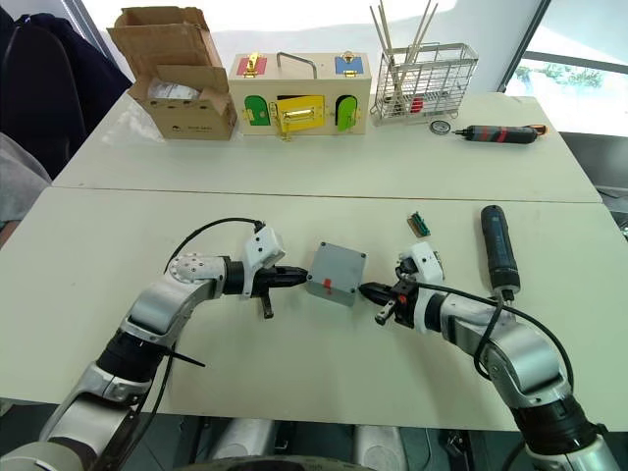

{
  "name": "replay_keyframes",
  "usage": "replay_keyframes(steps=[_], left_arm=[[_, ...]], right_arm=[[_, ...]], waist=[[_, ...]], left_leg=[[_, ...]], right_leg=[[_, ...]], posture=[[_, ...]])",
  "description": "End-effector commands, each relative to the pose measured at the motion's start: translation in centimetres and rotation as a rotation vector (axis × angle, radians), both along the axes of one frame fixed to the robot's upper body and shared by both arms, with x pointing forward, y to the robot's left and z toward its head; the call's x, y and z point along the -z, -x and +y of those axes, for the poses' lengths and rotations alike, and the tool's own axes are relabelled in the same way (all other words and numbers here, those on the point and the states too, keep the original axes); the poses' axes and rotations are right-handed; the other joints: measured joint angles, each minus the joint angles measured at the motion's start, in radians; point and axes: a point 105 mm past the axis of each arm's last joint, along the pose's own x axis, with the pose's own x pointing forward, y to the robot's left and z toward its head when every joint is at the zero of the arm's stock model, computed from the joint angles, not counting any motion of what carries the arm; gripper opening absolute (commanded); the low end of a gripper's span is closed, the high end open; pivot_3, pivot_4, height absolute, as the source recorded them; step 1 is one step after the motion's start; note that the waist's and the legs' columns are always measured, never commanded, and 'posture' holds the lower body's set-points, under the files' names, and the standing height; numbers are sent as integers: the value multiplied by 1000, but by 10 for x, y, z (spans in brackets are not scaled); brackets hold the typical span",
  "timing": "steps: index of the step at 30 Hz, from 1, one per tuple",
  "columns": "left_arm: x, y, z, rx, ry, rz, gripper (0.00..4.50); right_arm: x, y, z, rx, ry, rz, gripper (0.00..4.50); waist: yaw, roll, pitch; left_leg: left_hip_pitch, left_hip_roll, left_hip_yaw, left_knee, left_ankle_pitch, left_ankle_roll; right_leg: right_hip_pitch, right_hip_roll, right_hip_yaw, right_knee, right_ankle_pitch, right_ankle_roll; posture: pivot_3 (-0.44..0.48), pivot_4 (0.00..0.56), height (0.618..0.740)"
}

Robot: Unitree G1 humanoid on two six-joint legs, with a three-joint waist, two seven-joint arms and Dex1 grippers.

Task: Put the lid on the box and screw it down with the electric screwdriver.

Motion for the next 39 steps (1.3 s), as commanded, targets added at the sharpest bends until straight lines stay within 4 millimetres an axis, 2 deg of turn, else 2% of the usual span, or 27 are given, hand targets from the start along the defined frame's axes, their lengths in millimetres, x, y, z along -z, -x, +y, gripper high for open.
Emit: replay_keyframes(steps=[1, 5, 13, 20, 23, 25, 26, 28, 30, 32, 34, 37, 38, 39], left_arm=[[-14, 15, -20, 86, 65, -14, 0], [-14, 14, -19, 83, 61, -11, 0], [-15, 1, -11, 28, 45, -42, 0], [-16, -5, -12, 10, 46, -62, 0], [-18, -3, -9, 15, 42, -65, 0], [-23, -7, 5, -12, 1, -98, 0], [-30, -13, 19, -42, -26, -133, 0], [-50, -26, 42, -104, -29, -182, 0], [-73, -28, 51, -112, 22, -196, 0], [-92, -22, 48, -64, 81, -193, 0], [-106, -7, 36, 41, 136, -166, 0], [-108, 21, 14, 232, 152, -118, 0], [-105, 26, 10, 270, 143, -106, 0], [-100, 27, 6, 299, 133, -95, 0]], right_arm=[[-14, 0, 14, -86, -29, -63, 43], [-15, 1, 14, -95, -27, -64, 43], [-12, 14, 20, -146, -52, -20, 43], [-10, 11, 14, -105, -35, -24, 43], [-11, 8, 5, -75, 8, -39, 43], [-19, 13, -7, -66, 45, -47, 43], [-28, 18, -11, -65, 58, -58, 43], [-42, 26, -14, -44, 36, -74, 43], [-50, 32, -20, -10, 26, -87, 43], [-54, 33, -30, 53, 2, -98, 43], [-56, 32, -44, 128, -16, -114, 43], [-57, 30, -63, 215, -19, -137, 43], [-57, 30, -66, 231, -15, -143, 545], [-57, 30, -70, 252, -16, -147, 820]], waist=[[1, 0, 0], [-1, 0, 0], [-1, 0, 0], [-1, 0, 0], [-1, 0, 0], [1, 0, 0], [1, 0, 0], [0, 0, 0], [0, 0, 0], [1, 0, 0], [2, 0, 0], [0, 0, 0], [0, 0, 0], [0, 0, 0]], left_leg=[[0, 0, 0, 0, 0, 0], [0, 0, 0, 0, 0, 0], [0, 0, 0, 0, 0, 0], [0, 0, 0, 0, 0, 0], [0, 0, 0, 0, 0, 0], [0, 0, 0, 0, 0, 0], [-1, 0, 0, 0, 0, 0], [-2, 0, 0, 0, 0, 0], [-3, 0, -1, 0, 0, -1], [-2, 0, -1, 0, 0, -1], [-2, 0, -1, 0, 0, 0], [-3, -1, 0, 0, 0, 0], [-3, -1, 0, 0, 0, 0], [-2, -1, 0, 0, 0, 0]], right_leg=[[0, 0, 0, 0, 0, 0], [0, 0, 0, 0, 0, 0], [0, 0, 0, 0, 0, 0], [0, 0, 0, 0, 0, 0], [0, 0, 0, 0, 0, 0], [0, 0, 0, 0, 0, 0], [-1, 0, 0, 0, 0, 0], [-2, 0, 0, 0, 0, 0], [-4, 0, 0, 2, 0, 0], [-3, 0, 0, 2, 0, 0], [-2, 0, 0, 0, 0, 0], [-1, -1, 0, -1, 0, 0], [-1, -1, 0, -1, 0, 0], [-1, -1, 0, -1, 0, 0]], posture=[[0, 150, 731], [0, 150, 731], [0, 150, 731], [0, 150, 731], [0, 150, 731], [0, 150, 731], [0, 150, 731], [0, 150, 731], [0, 150, 731], [0, 150, 731], [0, 150, 731], [0, 150, 731], [0, 150, 731], [0, 150, 731]])
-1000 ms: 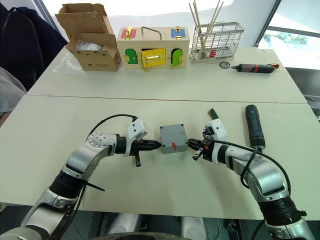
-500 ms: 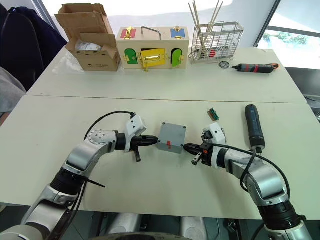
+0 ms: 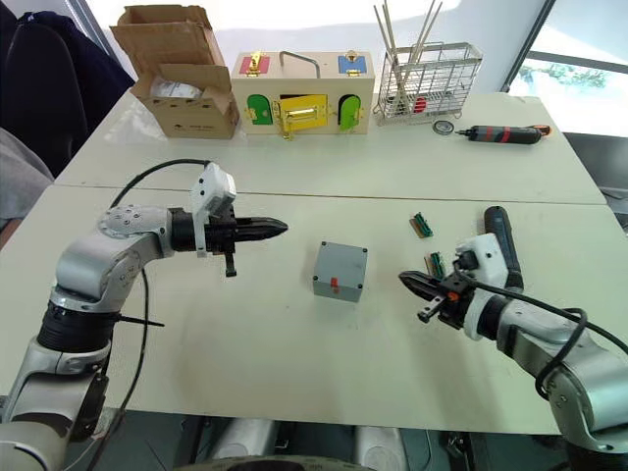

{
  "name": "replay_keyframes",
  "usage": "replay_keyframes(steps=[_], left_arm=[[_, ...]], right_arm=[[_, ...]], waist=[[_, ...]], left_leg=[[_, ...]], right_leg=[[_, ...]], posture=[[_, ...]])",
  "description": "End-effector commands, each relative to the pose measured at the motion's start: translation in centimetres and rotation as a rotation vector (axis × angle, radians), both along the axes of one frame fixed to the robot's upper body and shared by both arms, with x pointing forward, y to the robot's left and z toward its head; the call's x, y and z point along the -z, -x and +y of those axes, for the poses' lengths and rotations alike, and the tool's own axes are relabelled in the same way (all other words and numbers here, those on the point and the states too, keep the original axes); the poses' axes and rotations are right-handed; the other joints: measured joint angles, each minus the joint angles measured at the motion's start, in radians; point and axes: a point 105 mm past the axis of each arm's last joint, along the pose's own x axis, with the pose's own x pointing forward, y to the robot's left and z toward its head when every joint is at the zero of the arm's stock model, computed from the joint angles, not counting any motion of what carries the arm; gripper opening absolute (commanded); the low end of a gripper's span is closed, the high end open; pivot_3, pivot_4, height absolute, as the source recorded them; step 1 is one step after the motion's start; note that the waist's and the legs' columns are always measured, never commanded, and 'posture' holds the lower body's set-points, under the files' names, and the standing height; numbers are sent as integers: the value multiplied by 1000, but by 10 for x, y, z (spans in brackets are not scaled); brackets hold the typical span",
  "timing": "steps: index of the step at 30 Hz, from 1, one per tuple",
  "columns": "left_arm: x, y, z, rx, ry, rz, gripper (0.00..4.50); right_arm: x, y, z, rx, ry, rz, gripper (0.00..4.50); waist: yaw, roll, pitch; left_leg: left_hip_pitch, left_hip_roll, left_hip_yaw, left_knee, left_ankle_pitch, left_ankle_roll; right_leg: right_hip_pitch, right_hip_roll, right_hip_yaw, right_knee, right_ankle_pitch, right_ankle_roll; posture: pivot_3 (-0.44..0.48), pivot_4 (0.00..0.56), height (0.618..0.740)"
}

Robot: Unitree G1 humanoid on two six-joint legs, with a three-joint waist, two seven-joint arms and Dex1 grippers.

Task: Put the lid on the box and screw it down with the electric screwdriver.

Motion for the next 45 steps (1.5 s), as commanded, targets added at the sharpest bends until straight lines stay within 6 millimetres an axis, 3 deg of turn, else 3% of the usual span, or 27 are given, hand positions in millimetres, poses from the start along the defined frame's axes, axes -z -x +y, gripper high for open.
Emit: replay_keyframes(steps=[1, 7, 8, 13, 18, 21, 36, 38, 41, 42, 45], left_arm=[[2, 15, -15, 139, -16, -4, 0], [26, 6, -30, 243, -134, -55, 0], [30, -1, -33, 246, -162, -84, 0], [24, -16, -45, 246, -144, -144, 0], [19, -17, -45, 233, -109, -144, 0], [17, -17, -43, 217, -99, -138, 0], [18, -11, -43, 188, -85, -118, 0], [22, -12, -42, 179, -105, -125, 0], [24, -12, -42, 175, -113, -129, 0], [24, -12, -42, 175, -111, -128, 0], [24, -13, -43, 174, -108, -128, 0]], right_arm=[[-10, -3, -13, 67, 0, -66, 1241], [-5, -9, -26, 146, 38, -75, 4135], [-2, -11, -27, 162, 38, -72, 4374], [6, -22, -31, 228, 19, -74, 4374], [13, -25, -37, 271, 21, -77, 3104], [13, -27, -36, 281, 5, -87, 2077], [20, -38, -36, 277, 19, -88, 2077], [19, -40, -37, 282, 21, -95, 1617], [19, -42, -37, 282, 25, -99, 325], [20, -42, -37, 281, 26, -100, 76], [21, -42, -37, 281, 30, -99, 76]], waist=[[0, 0, 0], [-1, 1, 0], [0, 1, 0], [0, 0, 0], [-5, 1, 0], [-4, 1, 0], [-3, 1, 0], [-3, 1, 0], [-3, 1, 0], [-3, 1, 0], [-2, 1, 0]], left_leg=[[0, 0, 0, 0, 0, 0], [2, 2, 0, 0, 0, 0], [2, 1, 0, 0, 0, 0], [2, 1, 0, 0, 0, 0], [1, 1, 1, 0, 0, 0], [2, 1, 0, 0, 0, 0], [2, 1, 0, 0, 1, 0], [2, 1, 0, 0, 1, 0], [2, 1, 0, 0, 1, 0], [2, 1, 0, 0, 1, 0], [2, 1, 0, 0, 1, 0]], right_leg=[[0, 0, 0, 0, 0, 0], [1, 2, 0, 2, 0, 0], [1, 2, 0, 2, 0, 0], [1, 2, 0, 1, 0, 0], [-1, 2, 0, 2, 0, 0], [0, 2, 0, 3, 0, 0], [-1, 2, 0, 3, 0, 0], [-1, 2, 0, 3, 0, 0], [0, 2, 0, 3, 0, 0], [0, 2, 0, 3, 0, 0], [0, 2, 0, 3, 0, 0]], posture=[[0, 150, 731], [0, 150, 731], [0, 150, 731], [0, 150, 731], [0, 150, 731], [0, 150, 731], [0, 150, 731], [0, 150, 731], [0, 150, 731], [0, 150, 731], [0, 150, 731]])
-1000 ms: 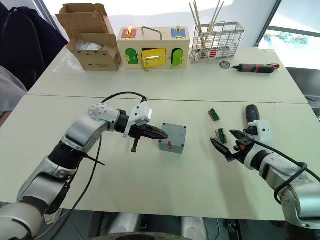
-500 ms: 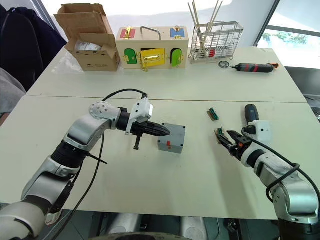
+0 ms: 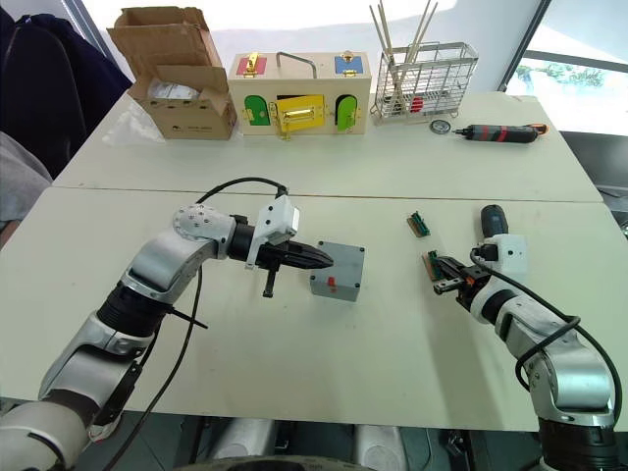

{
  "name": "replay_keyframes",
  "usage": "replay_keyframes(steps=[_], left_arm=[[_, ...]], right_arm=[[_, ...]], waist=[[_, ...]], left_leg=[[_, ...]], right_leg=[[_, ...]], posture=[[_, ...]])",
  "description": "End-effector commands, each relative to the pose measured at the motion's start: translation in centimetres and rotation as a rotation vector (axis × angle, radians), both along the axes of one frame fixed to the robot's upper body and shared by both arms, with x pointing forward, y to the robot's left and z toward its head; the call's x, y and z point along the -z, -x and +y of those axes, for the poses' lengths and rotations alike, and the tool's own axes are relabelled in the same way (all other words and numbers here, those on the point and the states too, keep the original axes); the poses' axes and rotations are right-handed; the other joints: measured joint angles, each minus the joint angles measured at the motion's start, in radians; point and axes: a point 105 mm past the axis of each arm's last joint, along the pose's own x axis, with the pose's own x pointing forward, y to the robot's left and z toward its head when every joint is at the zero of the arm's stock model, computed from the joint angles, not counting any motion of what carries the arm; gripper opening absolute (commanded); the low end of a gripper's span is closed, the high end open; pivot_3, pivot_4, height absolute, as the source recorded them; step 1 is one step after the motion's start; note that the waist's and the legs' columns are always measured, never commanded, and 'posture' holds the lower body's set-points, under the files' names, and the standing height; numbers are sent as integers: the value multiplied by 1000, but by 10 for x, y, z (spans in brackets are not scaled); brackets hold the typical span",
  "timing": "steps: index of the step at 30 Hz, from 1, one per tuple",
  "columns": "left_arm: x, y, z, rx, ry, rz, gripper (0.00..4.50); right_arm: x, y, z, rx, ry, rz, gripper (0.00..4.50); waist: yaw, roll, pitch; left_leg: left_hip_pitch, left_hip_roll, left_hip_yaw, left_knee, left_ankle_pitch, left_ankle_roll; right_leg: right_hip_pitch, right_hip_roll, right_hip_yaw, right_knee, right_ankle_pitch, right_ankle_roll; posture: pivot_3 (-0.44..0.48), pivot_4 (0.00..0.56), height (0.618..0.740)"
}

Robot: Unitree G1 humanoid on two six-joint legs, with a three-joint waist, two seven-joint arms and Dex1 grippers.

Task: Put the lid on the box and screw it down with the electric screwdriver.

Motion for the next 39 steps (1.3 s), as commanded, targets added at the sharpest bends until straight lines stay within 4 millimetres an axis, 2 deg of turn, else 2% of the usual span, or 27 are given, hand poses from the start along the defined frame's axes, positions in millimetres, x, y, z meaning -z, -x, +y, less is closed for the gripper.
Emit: replay_keyframes(steps=[1, 6, 18, 21, 23, 25, 30, 35, 39], left_arm=[[-8, 0, 0, 3, 19, -34, 0], [-8, -1, 1, -7, 22, -35, 0], [-15, -8, 4, -30, 46, -41, 0], [-19, -10, 5, -38, 56, -45, 0], [-20, -10, 11, -54, 49, -47, 0], [-17, -10, 21, -77, 10, -58, 0], [-16, -4, 36, -116, -27, -65, 0], [-17, 0, 44, -167, -32, -64, 0], [-16, 4, 46, -207, -13, -52, 0]], right_arm=[[-6, -2, 0, -3, 9, -35, 76], [-10, 2, 0, 4, -6, -44, 76], [-52, 10, 5, -11, -14, -159, 76], [-72, 9, 18, -81, -25, -220, 76], [-87, 10, 45, -213, -60, -258, 76], [-94, 12, 74, -357, -75, -263, 76], [-84, 6, 106, -494, -76, -221, 76], [-66, 5, 118, -547, -78, -170, 76], [-55, 1, 118, -563, -62, -143, 76]], waist=[[0, 0, 0], [0, 0, 0], [0, 0, 0], [-1, 0, 0], [-4, 0, 0], [-13, 0, 0], [-23, 0, 0], [-16, 0, 0], [-22, 0, 0]], left_leg=[[0, 0, 0, 0, 0, 0], [0, 0, 0, 0, 0, 0], [0, 0, 0, 0, 0, 0], [0, 0, 0, 0, 0, 0], [0, 0, 0, 0, 0, 0], [0, 0, 0, 0, 0, 0], [0, 1, 0, -1, 0, 0], [-1, 0, 0, 0, 0, 0], [-1, 0, 0, 0, 0, 0]], right_leg=[[0, 0, 0, 0, 0, 0], [0, 0, 0, 0, 0, 0], [0, 0, 0, 0, 0, 0], [0, 0, 0, 0, 0, 0], [0, 0, 0, 1, 0, 0], [-1, 0, 0, 1, 0, 0], [-1, 0, 0, 1, 0, 0], [-1, 0, 0, 1, 0, 0], [-1, 0, 0, 1, 0, 0]], posture=[[0, 150, 731], [0, 150, 731], [0, 150, 731], [0, 150, 731], [0, 150, 731], [0, 150, 731], [0, 150, 731], [0, 150, 731], [0, 150, 731]])
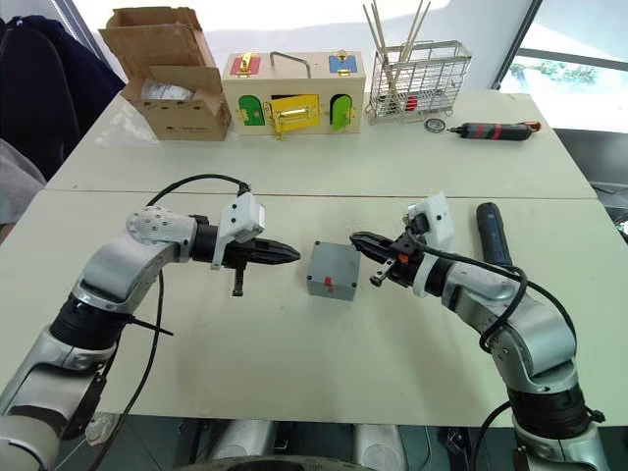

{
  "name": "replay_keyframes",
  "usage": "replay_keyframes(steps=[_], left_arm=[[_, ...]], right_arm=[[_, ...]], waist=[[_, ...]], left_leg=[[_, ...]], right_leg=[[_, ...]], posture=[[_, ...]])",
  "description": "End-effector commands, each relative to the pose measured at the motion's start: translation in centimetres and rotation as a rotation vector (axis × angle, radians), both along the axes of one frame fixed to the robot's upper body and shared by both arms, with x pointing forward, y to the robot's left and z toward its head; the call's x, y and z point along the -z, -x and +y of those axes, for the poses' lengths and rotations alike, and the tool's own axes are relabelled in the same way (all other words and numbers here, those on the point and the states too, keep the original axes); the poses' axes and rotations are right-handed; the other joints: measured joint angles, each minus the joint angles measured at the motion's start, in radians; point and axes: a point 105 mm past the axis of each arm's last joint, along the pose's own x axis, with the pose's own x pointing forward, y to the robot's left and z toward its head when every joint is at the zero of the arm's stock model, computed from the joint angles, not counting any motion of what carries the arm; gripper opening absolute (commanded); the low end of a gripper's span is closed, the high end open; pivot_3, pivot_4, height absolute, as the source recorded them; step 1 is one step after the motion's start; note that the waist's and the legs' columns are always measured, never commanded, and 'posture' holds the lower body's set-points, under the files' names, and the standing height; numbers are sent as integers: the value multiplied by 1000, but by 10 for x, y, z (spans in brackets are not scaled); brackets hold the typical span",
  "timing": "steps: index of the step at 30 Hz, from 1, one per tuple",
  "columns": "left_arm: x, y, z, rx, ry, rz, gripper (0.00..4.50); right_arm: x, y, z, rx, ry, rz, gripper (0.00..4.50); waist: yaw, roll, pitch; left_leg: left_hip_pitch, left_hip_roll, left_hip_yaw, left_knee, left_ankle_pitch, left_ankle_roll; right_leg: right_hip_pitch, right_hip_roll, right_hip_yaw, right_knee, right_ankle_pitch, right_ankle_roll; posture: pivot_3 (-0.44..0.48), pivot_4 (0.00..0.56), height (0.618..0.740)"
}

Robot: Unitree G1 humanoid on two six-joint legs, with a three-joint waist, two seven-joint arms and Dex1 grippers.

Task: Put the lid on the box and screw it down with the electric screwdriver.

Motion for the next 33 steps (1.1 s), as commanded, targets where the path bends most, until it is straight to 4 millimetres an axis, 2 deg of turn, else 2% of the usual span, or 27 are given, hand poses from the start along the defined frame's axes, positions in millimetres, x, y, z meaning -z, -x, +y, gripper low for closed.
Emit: replay_keyframes(steps=[1, 14, 25, 33], left_arm=[[-12, 6, -1, -16, 37, -31, 0], [-11, 11, -2, -38, 47, -17, 0], [-10, 9, -5, -28, 52, -13, 0], [-10, 8, -7, -22, 55, -17, 0]], right_arm=[[0, -4, -1, -10, 12, -27, 76], [11, -13, -14, 31, 23, -18, 76], [-2, -11, -15, 52, -58, -24, 76], [3, -10, -15, 54, -44, -14, 76]], waist=[[-1, 0, 0], [1, 0, 0], [0, 0, 0], [1, 0, 0]], left_leg=[[0, 0, 0, 0, 0, 0], [0, 0, 0, 0, 0, 0], [0, 0, 0, 0, 1, -2], [0, 0, 0, 0, 1, -2]], right_leg=[[0, 0, 0, 0, 0, 0], [0, 0, 0, 1, 0, 0], [-1, 0, 0, 1, 0, 0], [-1, 0, 0, 1, 0, 0]], posture=[[0, 150, 731], [0, 150, 731], [0, 150, 731], [0, 150, 731]])
